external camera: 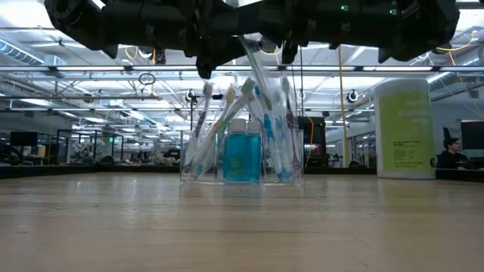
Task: Pick & Place toothbrushing station
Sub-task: Put the green toothbrush into the transparent organizer
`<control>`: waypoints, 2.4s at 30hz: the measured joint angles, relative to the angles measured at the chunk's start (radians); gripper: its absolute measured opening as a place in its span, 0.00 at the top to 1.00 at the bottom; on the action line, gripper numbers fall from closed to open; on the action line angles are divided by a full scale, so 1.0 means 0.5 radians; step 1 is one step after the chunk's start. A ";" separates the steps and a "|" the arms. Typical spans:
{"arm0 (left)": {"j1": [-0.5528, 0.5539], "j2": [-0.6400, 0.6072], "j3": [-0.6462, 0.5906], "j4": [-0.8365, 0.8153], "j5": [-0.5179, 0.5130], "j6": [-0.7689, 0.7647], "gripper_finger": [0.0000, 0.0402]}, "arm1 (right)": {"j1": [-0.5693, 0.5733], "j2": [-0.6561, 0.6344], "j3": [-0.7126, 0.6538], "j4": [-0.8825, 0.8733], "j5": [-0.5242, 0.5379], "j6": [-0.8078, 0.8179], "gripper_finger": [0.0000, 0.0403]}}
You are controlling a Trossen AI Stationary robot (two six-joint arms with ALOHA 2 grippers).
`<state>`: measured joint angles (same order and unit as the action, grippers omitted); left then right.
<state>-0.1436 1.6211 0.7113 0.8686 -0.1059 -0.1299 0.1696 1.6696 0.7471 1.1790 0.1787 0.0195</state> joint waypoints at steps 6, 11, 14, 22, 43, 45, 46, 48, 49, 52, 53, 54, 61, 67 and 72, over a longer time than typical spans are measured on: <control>0.000 0.000 0.001 -0.079 0.000 -0.019 0.74 | -0.011 -0.013 -0.001 -0.014 0.002 -0.010 1.00; 0.000 0.000 0.001 -0.090 -0.001 -0.063 0.89 | -0.011 -0.014 -0.001 -0.050 -0.001 -0.106 0.99; 0.000 0.000 0.001 -0.097 -0.001 -0.073 0.96 | -0.012 -0.015 -0.001 -0.092 0.002 -0.142 0.96; -0.005 0.000 0.001 -0.173 -0.079 -0.164 0.94 | -0.012 -0.132 -0.001 -0.349 0.005 -0.061 0.84; -0.037 -0.720 0.002 -1.305 -0.812 -0.236 0.98 | 0.058 -0.684 -0.002 -1.428 0.005 0.356 0.69; -0.009 -0.702 0.002 -1.341 -0.758 -0.282 0.98 | 0.058 -0.684 -0.002 -1.429 0.005 0.356 0.69; 0.002 -0.676 0.002 -1.325 -0.733 -0.311 0.97 | 0.058 -0.684 -0.002 -1.426 0.005 0.356 0.69; 0.020 -0.611 0.002 -1.332 -0.721 -0.339 0.97 | 0.058 -0.684 -0.002 -1.426 0.005 0.356 0.69; 0.028 -0.574 0.002 -1.345 -0.718 -0.350 0.97 | 0.058 -0.684 -0.002 -1.427 0.005 0.356 0.69; 0.061 -0.480 0.002 -1.332 -0.672 -0.423 0.98 | 0.058 -0.684 -0.002 -1.426 0.005 0.356 0.69; 0.068 -0.457 0.002 -1.328 -0.659 -0.459 0.98 | 0.058 -0.684 -0.002 -1.427 0.005 0.356 0.69; 0.071 -0.437 0.002 -1.324 -0.645 -0.495 0.98 | 0.058 -0.684 -0.002 -1.426 0.005 0.356 0.69; 0.095 -0.338 0.002 -1.332 -0.563 -0.647 0.97 | 0.058 -0.684 -0.002 -1.427 0.005 0.356 0.69; 0.121 -0.331 0.002 -1.456 -0.523 -0.727 0.96 | 0.058 -0.684 -0.002 -1.426 0.005 0.356 0.69; 0.132 -0.331 0.002 -1.495 -0.498 -0.750 0.93 | 0.058 -0.684 -0.002 -1.426 0.005 0.356 0.70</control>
<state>-0.0777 1.4555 0.7120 0.1212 -0.3546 -0.5050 0.1986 1.3277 0.7464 0.4660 0.1814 0.1974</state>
